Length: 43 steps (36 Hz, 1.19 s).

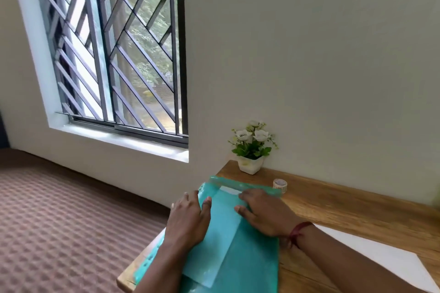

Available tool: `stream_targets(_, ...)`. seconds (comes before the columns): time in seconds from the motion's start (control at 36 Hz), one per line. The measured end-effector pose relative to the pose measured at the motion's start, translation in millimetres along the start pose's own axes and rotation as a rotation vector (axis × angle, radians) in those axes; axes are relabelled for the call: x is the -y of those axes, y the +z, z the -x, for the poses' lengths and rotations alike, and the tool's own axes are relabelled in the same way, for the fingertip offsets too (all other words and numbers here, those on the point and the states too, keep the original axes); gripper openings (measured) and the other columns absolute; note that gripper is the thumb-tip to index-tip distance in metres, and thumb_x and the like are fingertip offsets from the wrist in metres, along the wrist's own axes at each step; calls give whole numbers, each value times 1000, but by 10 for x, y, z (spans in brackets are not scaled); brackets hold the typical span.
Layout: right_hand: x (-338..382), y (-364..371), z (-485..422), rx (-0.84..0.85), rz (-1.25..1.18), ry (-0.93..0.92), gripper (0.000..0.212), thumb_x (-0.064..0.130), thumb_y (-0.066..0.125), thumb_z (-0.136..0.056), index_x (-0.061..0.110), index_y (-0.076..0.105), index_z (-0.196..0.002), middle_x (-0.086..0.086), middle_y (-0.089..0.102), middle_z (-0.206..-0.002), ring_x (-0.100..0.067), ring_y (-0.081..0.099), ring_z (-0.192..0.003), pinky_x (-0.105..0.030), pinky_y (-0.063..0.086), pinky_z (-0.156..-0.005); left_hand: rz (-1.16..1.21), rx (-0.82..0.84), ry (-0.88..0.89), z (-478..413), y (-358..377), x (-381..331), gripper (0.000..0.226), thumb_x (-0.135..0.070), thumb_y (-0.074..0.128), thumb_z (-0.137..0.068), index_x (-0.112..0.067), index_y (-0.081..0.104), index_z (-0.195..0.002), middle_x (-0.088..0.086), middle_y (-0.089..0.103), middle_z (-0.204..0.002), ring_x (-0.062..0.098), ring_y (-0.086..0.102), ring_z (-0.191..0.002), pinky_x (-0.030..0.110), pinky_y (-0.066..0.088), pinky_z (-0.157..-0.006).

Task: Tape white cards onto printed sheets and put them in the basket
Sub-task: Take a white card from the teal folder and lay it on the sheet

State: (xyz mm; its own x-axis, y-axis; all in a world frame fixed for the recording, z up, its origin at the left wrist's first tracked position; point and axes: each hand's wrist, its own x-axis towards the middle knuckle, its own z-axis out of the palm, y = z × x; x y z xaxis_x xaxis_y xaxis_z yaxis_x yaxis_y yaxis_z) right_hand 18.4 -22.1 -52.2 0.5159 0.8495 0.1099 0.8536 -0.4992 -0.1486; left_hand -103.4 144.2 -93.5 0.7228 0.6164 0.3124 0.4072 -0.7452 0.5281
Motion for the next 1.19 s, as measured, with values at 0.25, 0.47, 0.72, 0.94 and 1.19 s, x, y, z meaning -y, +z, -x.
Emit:
stream_targets(0.25,-362,-66,-640,30,20,137,22,25,43,-99,20,52,-80,-6,63,-91,-19,57,-80,-32,43,-68,130,-107,-24,-5,-34,-19,24,-41,40,-99,-18,45,-98,14,67,-100,34,60,-94,41,47,-79)
stream_targets(0.47,-360,-151,-953,130,-42,203,24,30,57,-94,16,71,-107,-4,72,-100,-20,65,-84,-28,52,-72,203,-190,-13,-11,-50,-42,18,-36,44,-99,-19,43,-102,15,68,-97,35,62,-90,39,47,-75)
stream_targets(0.72,-164,-173,-1051,197,-223,227,17,30,65,-91,13,64,-90,5,57,-71,-7,48,-55,-11,32,-30,211,-247,0,-24,-17,-23,15,-35,45,-98,-20,39,-99,13,67,-87,35,62,-84,39,46,-70)
stream_targets(0.94,-233,-151,-1047,236,-469,305,16,14,70,-87,3,71,-100,-6,60,-73,-11,50,-48,-18,38,-39,146,-212,9,-43,6,0,18,-39,44,-97,-21,42,-98,10,65,-95,31,60,-85,39,48,-74)
stream_targets(1.19,-147,-102,-846,-160,-37,122,13,25,55,-95,25,43,-93,-6,65,-100,-20,55,-79,-31,40,-63,-99,22,176,-39,69,50,47,-50,30,-101,-40,35,-147,-6,25,-160,20,30,-142,35,26,-116)
